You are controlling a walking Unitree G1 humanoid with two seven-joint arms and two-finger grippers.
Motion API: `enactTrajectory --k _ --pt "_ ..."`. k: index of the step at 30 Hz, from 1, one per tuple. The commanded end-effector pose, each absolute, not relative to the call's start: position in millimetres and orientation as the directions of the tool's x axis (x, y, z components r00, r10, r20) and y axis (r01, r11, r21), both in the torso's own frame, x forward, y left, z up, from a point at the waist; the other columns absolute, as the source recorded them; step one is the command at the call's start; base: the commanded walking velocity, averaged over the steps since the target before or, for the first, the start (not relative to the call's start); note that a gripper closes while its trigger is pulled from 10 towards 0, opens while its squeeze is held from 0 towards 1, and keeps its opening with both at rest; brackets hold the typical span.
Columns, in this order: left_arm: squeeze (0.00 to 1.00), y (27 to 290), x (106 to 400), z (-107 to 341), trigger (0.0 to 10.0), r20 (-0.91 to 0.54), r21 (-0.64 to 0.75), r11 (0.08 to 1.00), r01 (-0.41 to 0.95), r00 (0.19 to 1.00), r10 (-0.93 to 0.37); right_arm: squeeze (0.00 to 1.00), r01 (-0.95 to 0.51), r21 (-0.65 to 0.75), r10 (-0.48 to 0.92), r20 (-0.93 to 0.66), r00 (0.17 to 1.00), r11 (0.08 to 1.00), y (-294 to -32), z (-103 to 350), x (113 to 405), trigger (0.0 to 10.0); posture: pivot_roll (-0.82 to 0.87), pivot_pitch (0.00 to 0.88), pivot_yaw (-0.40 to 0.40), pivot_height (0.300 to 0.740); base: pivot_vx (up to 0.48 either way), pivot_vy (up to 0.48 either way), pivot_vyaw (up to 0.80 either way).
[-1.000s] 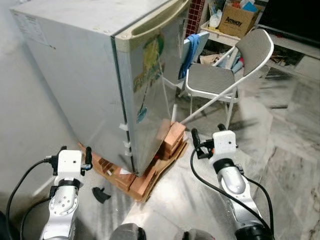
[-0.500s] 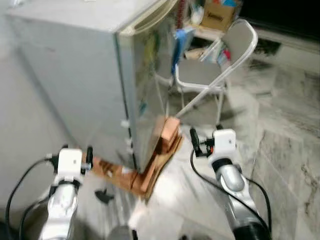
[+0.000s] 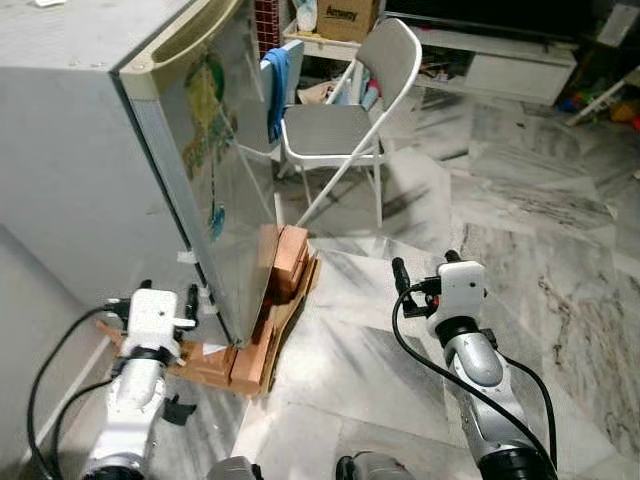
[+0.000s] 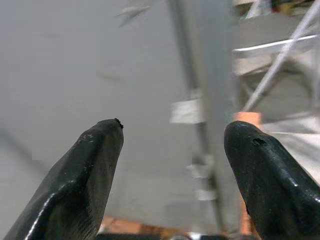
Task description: Restocking fridge
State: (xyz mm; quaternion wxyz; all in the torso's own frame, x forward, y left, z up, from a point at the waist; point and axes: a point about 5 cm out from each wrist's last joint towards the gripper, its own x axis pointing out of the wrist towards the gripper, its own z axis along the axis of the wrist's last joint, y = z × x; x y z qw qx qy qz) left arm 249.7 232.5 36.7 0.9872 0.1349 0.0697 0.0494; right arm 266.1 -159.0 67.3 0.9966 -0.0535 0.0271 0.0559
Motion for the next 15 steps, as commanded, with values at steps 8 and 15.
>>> enactTrajectory --k 8,15 --pt "0.00 241.0 257.2 47.1 10.0 -0.081 0.257 0.961 -0.099 0.989 0.123 0.00 -0.117 -0.114 0.112 -0.055 0.992 0.987 -163.4 68.7 264.9 10.0 0.07 0.000 -0.019 0.740 0.000 0.000 -0.60" --pt "0.00 232.4 253.7 43.6 10.0 -0.077 0.236 0.969 -0.073 0.993 0.094 0.00 -0.130 -0.122 0.123 -0.062 0.990 0.984 -161.9 67.0 265.1 10.0 0.08 0.000 -0.026 0.740 0.114 0.291 0.00"
